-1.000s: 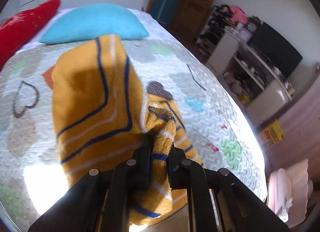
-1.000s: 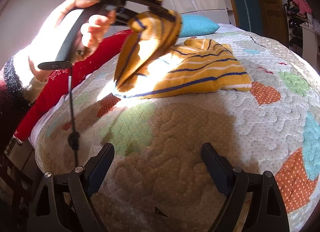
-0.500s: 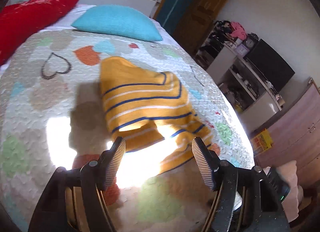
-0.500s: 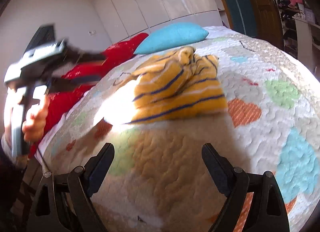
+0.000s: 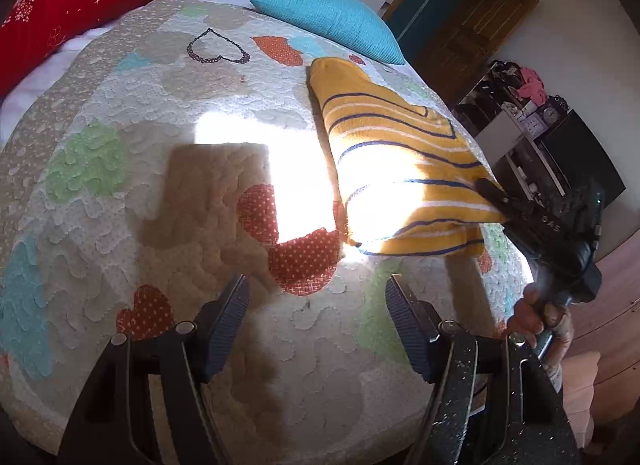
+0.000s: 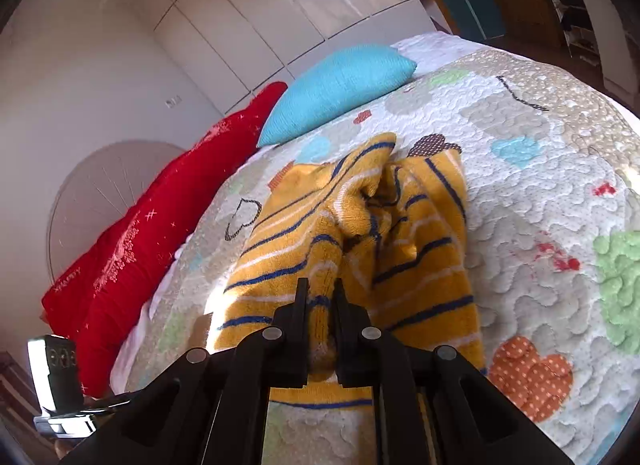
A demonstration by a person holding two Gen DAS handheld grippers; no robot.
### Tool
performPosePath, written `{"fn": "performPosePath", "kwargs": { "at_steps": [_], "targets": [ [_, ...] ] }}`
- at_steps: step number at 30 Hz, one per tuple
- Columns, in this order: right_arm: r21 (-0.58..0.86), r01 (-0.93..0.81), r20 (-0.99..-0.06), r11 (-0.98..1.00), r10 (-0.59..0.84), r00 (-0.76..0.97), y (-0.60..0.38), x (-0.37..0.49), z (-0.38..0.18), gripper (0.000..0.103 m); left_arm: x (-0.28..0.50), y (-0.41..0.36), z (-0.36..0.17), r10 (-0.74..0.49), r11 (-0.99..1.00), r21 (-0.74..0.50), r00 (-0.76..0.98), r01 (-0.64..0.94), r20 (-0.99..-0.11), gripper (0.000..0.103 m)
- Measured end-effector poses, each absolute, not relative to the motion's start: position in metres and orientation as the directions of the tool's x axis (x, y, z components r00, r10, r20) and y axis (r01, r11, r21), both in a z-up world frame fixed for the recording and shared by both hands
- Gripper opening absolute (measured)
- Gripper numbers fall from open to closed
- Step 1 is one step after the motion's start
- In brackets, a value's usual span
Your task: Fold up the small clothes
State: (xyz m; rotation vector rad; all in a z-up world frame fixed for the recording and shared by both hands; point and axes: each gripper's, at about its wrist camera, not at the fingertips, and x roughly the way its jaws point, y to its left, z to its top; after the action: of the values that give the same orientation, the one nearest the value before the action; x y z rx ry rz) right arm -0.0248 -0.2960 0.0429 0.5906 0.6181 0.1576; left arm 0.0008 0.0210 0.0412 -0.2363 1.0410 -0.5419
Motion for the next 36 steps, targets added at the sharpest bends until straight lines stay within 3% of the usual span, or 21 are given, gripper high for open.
{"fn": "performPosePath", "kwargs": {
  "at_steps": [6,12,16,20,22,26,29,31,33,35,36],
  "targets": [
    [0.519,0.133,-0.603,0.844,0.251,0.757,-0.305,-0.055,0.006,0.010,0.000,0.013,0.024,-0.520,0.851,-0.430,0.361,0.302,-0.774,0.069],
    [0.501,0.126,-0.612,0.856,0.248,0.751,-0.307,-0.052,0.001,0.012,-0.010,-0.001,0.027,-0.464,0.878,-0.350,0.394,0.327,-0.794,0.069],
    [0.420,0.118,-0.618,0.900,0.188,0.763,-0.301,-0.061,0.020,0.023,-0.016,-0.002,0.032,-0.437,0.888,-0.308,0.416,0.343,-0.797,0.070],
    [0.378,0.134,-0.517,0.916,0.089,0.851,-0.308,-0.077,0.067,0.037,-0.018,-0.001,0.033,-0.437,0.888,-0.306,0.425,0.342,-0.793,0.070],
    [0.366,0.113,-0.487,0.924,0.086,0.869,-0.305,-0.068,0.088,0.037,-0.021,-0.003,0.035,-0.429,0.892,-0.293,0.437,0.345,-0.790,0.070],
    [0.331,0.024,-0.513,0.943,0.159,0.844,-0.283,-0.020,0.095,0.037,-0.029,-0.009,0.038,-0.419,0.894,-0.274,0.449,0.354,-0.789,0.071],
    [0.342,0.021,-0.600,0.939,0.201,0.774,-0.279,0.025,0.064,0.037,-0.038,-0.010,0.043,-0.385,0.905,-0.220,0.482,0.363,-0.787,0.072],
    [0.295,0.105,-0.672,0.950,0.129,0.729,-0.292,0.048,0.031,0.028,-0.043,-0.008,0.046,-0.351,0.917,-0.179,0.511,0.356,-0.785,0.075],
    [0.313,0.162,-0.650,0.936,0.087,0.754,-0.306,0.041,0.021,0.028,-0.046,-0.003,0.050,-0.323,0.927,-0.146,0.538,0.344,-0.778,0.076],
    [0.287,0.218,-0.653,0.933,0.024,0.757,-0.309,0.026,0.025,0.032,-0.048,0.002,0.052,-0.297,0.935,-0.114,0.566,0.335,-0.769,0.078],
    [0.239,0.261,-0.666,0.935,-0.038,0.745,-0.308,0.017,0.026,0.053,-0.048,0.004,0.053,-0.280,0.940,-0.095,0.581,0.328,-0.764,0.079]
  ]
}}
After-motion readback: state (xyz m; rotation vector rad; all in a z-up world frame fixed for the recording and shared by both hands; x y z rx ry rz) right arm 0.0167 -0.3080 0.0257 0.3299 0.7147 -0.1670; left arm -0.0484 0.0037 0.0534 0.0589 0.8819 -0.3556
